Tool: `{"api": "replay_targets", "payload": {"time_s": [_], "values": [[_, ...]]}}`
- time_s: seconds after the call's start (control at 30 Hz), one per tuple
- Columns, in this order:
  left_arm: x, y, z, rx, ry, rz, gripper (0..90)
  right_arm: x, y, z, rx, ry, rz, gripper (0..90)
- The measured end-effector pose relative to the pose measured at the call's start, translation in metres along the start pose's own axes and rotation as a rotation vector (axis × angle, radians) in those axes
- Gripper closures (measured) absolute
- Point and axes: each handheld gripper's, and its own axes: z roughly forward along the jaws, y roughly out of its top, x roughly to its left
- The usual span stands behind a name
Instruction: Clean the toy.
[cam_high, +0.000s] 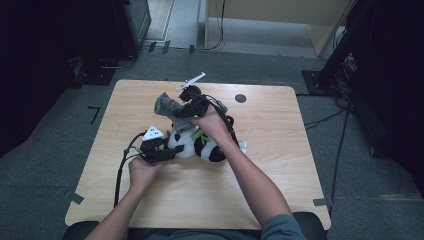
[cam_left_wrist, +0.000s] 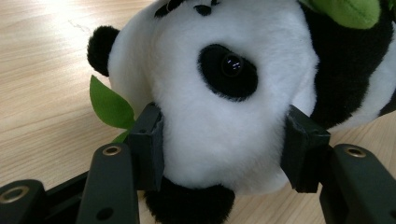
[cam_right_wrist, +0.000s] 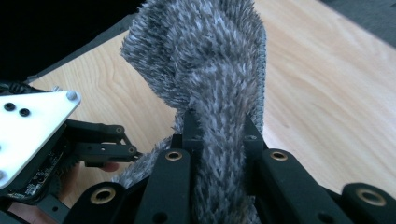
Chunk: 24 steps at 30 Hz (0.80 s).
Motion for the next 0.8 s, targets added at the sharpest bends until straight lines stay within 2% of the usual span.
{"api": "replay_targets", "payload": {"time_s": [0.17, 0.3, 0.4, 0.63, 0.67, 0.8], "values": [[0.0, 0.0, 0.0, 0.001, 0.001, 0.002, 42.0, 0.003, -0.004, 0.018, 0.045, 0.01, 0.001, 80.1], [0.0, -0.001, 0.0, 0.0, 0.0, -0.001, 42.1, -0.002, -0.011, 0.03, 0.092, 0.007, 0.016, 79.9], [0.0, 0.0, 0.0, 0.004, 0.002, -0.003, 42.1, -0.007, -0.013, 0.031, 0.087, 0.021, 0.036, 79.8], [0.0, 0.0, 0.001, 0.008, 0.001, -0.009, 42.2, -0.019, -0.018, 0.026, 0.089, -0.031, 0.044, 80.0], [0.0, 0.0, 0.001, 0.009, 0.001, -0.009, 42.3, -0.026, -0.021, 0.022, 0.095, -0.062, 0.048, 80.1], [0.0, 0.0, 0.001, 0.009, 0.002, -0.01, 42.3, -0.034, -0.025, 0.018, 0.094, -0.063, 0.074, 80.2]]}}
